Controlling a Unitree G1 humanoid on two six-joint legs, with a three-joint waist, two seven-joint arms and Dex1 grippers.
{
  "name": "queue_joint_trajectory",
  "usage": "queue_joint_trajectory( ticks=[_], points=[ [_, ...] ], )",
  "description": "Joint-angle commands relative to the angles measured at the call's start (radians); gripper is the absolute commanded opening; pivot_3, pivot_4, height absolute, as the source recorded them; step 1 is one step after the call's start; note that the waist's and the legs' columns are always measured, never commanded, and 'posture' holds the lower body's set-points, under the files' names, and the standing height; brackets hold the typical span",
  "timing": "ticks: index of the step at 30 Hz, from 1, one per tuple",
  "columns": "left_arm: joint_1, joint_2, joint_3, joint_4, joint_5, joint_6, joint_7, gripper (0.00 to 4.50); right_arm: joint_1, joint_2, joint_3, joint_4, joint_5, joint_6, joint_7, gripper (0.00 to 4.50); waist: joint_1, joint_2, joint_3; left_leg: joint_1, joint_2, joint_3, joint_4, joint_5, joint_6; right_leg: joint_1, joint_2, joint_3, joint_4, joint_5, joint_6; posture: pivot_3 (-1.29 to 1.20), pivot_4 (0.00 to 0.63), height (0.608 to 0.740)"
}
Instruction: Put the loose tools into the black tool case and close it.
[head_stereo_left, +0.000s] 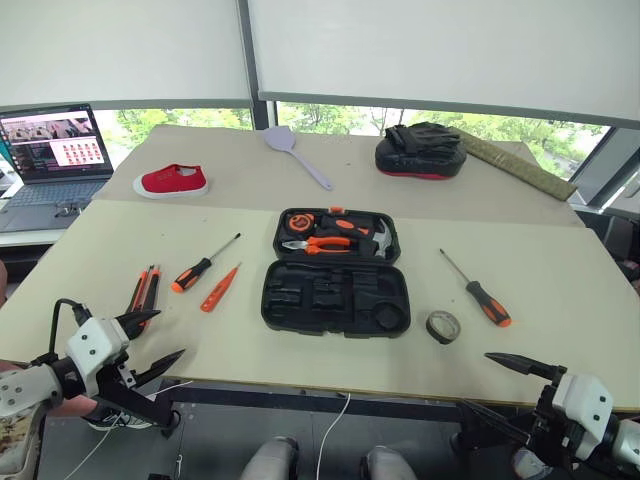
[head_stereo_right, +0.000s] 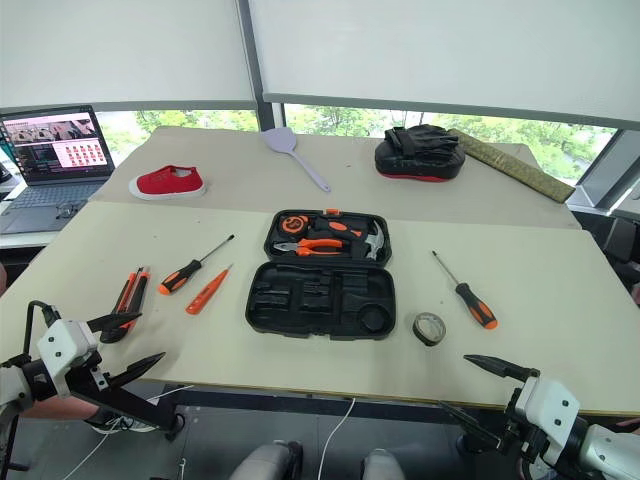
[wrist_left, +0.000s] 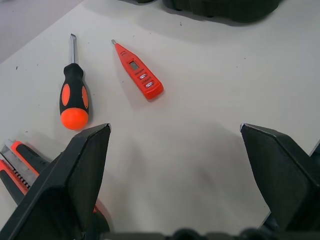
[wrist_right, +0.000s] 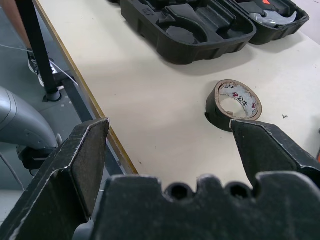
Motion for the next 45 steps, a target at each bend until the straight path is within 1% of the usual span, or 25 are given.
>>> queue_joint_trajectory(
  ticks=[1,3,4,5,7,9,10,11,14,16,18,19,21,22,23,24,25,27,31,34,37,38,40,42,45],
  points=[
    [-0.037,-0.007,-0.059,-0.099,-0.093,0.1,-0.02,4.44,0.054,0.049,-0.116,-0.023,0.042,-0.01,-0.068,4.5,0.0,0.0,0.0,0.0,0.0,0.0,0.0,0.0,0.0,0.0,0.0,0.0,0.0,0.0,0.0,0.0,0.15,0.74],
    [-0.071,-0.049,-0.159,-0.254,-0.228,0.262,-0.038,4.44,0.134,0.121,-0.233,0.03,0.067,-0.012,-0.146,4.5,0.021,0.002,-0.001,-0.001,0.0,0.0,0.0,0.0,0.0,0.0,0.0,-0.001,0.0,0.0,0.0,0.0,0.15,0.74],
    [-0.083,-0.067,-0.191,-0.306,-0.266,0.313,-0.033,4.44,0.162,0.15,-0.261,0.061,0.063,-0.022,-0.163,4.5,0.033,0.003,-0.002,-0.002,0.0,0.0,0.0,0.0,0.0,0.001,-0.003,-0.002,0.0,-0.001,0.006,0.0,0.15,0.74],
    [-0.093,-0.081,-0.208,-0.331,-0.279,0.334,-0.025,4.44,0.175,0.167,-0.267,0.08,0.056,-0.025,-0.171,4.5,0.038,0.003,-0.002,-0.001,0.0,0.002,0.001,0.0,0.0,0.001,-0.003,-0.001,0.0,-0.001,0.01,0.0,0.15,0.74],
    [-0.112,-0.1,-0.224,-0.361,-0.293,0.371,-0.003,4.44,0.183,0.183,-0.274,0.09,0.051,-0.016,-0.187,4.5,0.031,0.001,-0.003,-0.002,-0.001,0.005,0.001,0.0,0.0,0.001,-0.003,0.003,-0.001,-0.001,0.01,0.0,0.15,0.74],
    [-0.136,-0.106,-0.236,-0.375,-0.304,0.418,0.015,4.44,0.151,0.171,-0.276,0.055,0.071,0.033,-0.22,4.5,0.009,0.001,-0.004,-0.001,0.0,0.005,0.0,0.0,0.0,0.001,-0.002,0.004,0.001,-0.002,0.007,0.0,0.15,0.74],
    [-0.149,-0.109,-0.24,-0.38,-0.309,0.436,0.019,4.44,0.119,0.153,-0.274,0.024,0.092,0.09,-0.249,4.5,-0.003,0.003,-0.004,-0.001,0.0,0.006,0.0,0.0,0.0,0.001,-0.001,0.006,0.002,-0.002,0.001,0.0,0.15,0.74],
    [-0.158,-0.111,-0.242,-0.383,-0.313,0.448,0.022,4.44,0.097,0.141,-0.273,0.002,0.107,0.131,-0.27,4.5,-0.014,0.003,-0.005,0.0,0.0,0.006,0.0,0.0,0.0,0.001,-0.001,0.006,0.004,-0.002,0.001,0.0,0.15,0.74],
    [-0.196,-0.128,-0.243,-0.381,-0.322,0.474,0.038,4.44,-0.006,0.042,-0.225,-0.068,0.14,0.343,-0.314,4.5,-0.034,0.003,-0.004,0.007,0.0,0.01,0.0,0.0,0.001,0.002,-0.003,0.009,0.012,-0.002,0.0,0.0,0.15,0.74],
    [-0.218,-0.139,-0.241,-0.373,-0.32,0.481,0.047,4.44,-0.084,-0.029,-0.186,-0.081,0.145,0.479,-0.342,4.5,-0.029,0.004,-0.005,0.008,0.001,0.011,0.0,0.0,0.001,0.002,-0.003,0.008,0.013,-0.002,0.0,0.0,0.15,0.74],
    [-0.238,-0.15,-0.238,-0.364,-0.321,0.484,0.056,4.44,-0.201,-0.107,-0.131,-0.053,0.135,0.596,-0.359,4.5,-0.023,0.003,-0.004,0.008,0.003,0.011,0.002,0.0,0.001,0.002,-0.003,0.006,0.013,-0.002,-0.001,0.0,0.15,0.74],
    [-0.244,-0.15,-0.238,-0.36,-0.318,0.481,0.052,4.44,-0.282,-0.15,-0.097,-0.03,0.149,0.656,-0.342,4.5,-0.021,0.003,-0.004,0.006,0.003,0.011,0.003,0.0,0.001,0.001,-0.002,0.005,0.012,-0.001,-0.002,0.0,0.15,0.74],
    [-0.25,-0.153,-0.225,-0.352,-0.315,0.472,0.052,4.44,-0.385,-0.19,-0.055,-0.019,0.163,0.687,-0.3,4.5,-0.017,0.004,-0.004,0.006,0.002,0.012,0.004,0.001,0.002,0.002,-0.002,0.004,0.012,-0.001,-0.001,0.0,0.15,0.74],
    [-0.247,-0.152,-0.21,-0.344,-0.312,0.465,0.056,4.44,-0.421,-0.186,-0.04,-0.036,0.175,0.644,-0.252,4.5,-0.013,0.004,-0.004,0.005,0.002,0.014,0.005,0.001,0.003,0.001,-0.002,0.004,0.012,-0.001,-0.001,0.0,0.15,0.74],
    [-0.241,-0.151,-0.194,-0.337,-0.311,0.459,0.061,4.44,-0.446,-0.172,-0.034,-0.054,0.192,0.611,-0.218,4.5,-0.008,0.004,-0.004,0.004,0.001,0.014,0.004,0.006,0.011,0.001,-0.002,0.003,0.011,-0.001,-0.001,0.0,0.15,0.74],
    [-0.232,-0.146,-0.177,-0.331,-0.309,0.454,0.064,4.44,-0.471,-0.155,-0.029,-0.072,0.216,0.592,-0.189,4.5,-0.002,0.003,-0.004,0.004,0.001,0.014,0.004,0.006,0.012,0.001,-0.001,0.002,0.011,0.0,0.005,0.0,0.15,0.74],
    [-0.218,-0.139,-0.157,-0.325,-0.302,0.446,0.068,4.44,-0.492,-0.141,-0.016,-0.079,0.211,0.552,-0.167,4.5,0.001,0.002,-0.003,0.004,0.001,0.014,0.004,0.005,0.014,0.001,-0.001,0.002,0.011,-0.001,0.006,0.0,0.15,0.74],
    [-0.188,-0.128,-0.12,-0.311,-0.283,0.425,0.073,4.44,-0.507,-0.128,0.017,-0.084,0.187,0.484,-0.106,4.5,0.003,0.003,-0.003,0.001,0.0,0.014,0.004,0.002,0.017,0.0,-0.001,0.001,0.01,0.0,0.001,0.0,0.15,0.74],
    [-0.102,-0.106,0.055,-0.219,-0.238,0.35,0.126,4.44,-0.515,-0.065,0.092,-0.07,0.15,0.301,0.012,4.5,0.001,0.0,-0.003,0.0,-0.002,0.014,0.005,-0.002,0.02,0.0,-0.002,0.002,0.008,0.0,0.002,0.0,0.15,0.74],
    [-0.018,-0.075,0.193,-0.12,-0.203,0.306,0.151,4.44,-0.522,-0.019,0.107,-0.054,0.159,0.262,0.028,4.5,-0.007,0.0,-0.002,0.0,-0.002,0.014,0.004,-0.003,0.02,-0.001,-0.002,0.003,0.008,0.0,0.002,0.0,0.15,0.74],
    [0.075,-0.05,0.317,-0.024,-0.206,0.321,0.162,4.44,-0.517,0.022,0.112,-0.052,0.188,0.244,0.036,4.5,-0.009,-0.001,-0.002,0.001,-0.001,0.014,0.005,-0.003,0.019,-0.001,-0.002,0.003,0.008,-0.002,0.005,0.0,0.15,0.74],
    [0.107,-0.042,0.354,0.007,-0.212,0.327,0.157,4.44,-0.511,0.039,0.115,-0.055,0.188,0.225,0.037,4.5,-0.009,-0.002,-0.002,0.003,0.0,0.014,0.005,-0.005,0.015,0.0,-0.003,0.003,0.008,-0.005,0.009,0.0,0.15,0.74],
    [0.15,-0.029,0.413,0.048,-0.221,0.331,0.151,4.44,-0.486,0.053,0.126,-0.062,0.169,0.187,0.054,4.5,-0.007,-0.002,-0.002,0.005,0.0,0.014,0.005,-0.008,0.01,-0.001,-0.005,0.004,0.008,-0.006,0.008,0.0,0.15,0.74],
    [0.165,-0.009,0.454,0.054,-0.245,0.368,0.153,4.44,-0.46,0.062,0.129,-0.073,0.16,0.173,0.061,4.5,-0.001,-0.004,-0.002,0.006,0.002,0.014,0.005,-0.009,0.009,0.0,-0.007,0.004,0.007,-0.008,0.003,0.0,0.15,0.74],
    [0.136,0.035,0.463,-0.005,-0.298,0.465,0.151,4.44,-0.436,0.063,0.129,-0.084,0.166,0.171,0.06,4.5,0.01,-0.006,-0.002,0.004,0.002,0.014,0.005,-0.009,0.009,0.0,-0.015,0.003,0.007,-0.009,0.003,0.0,0.15,0.74]
  ],
)
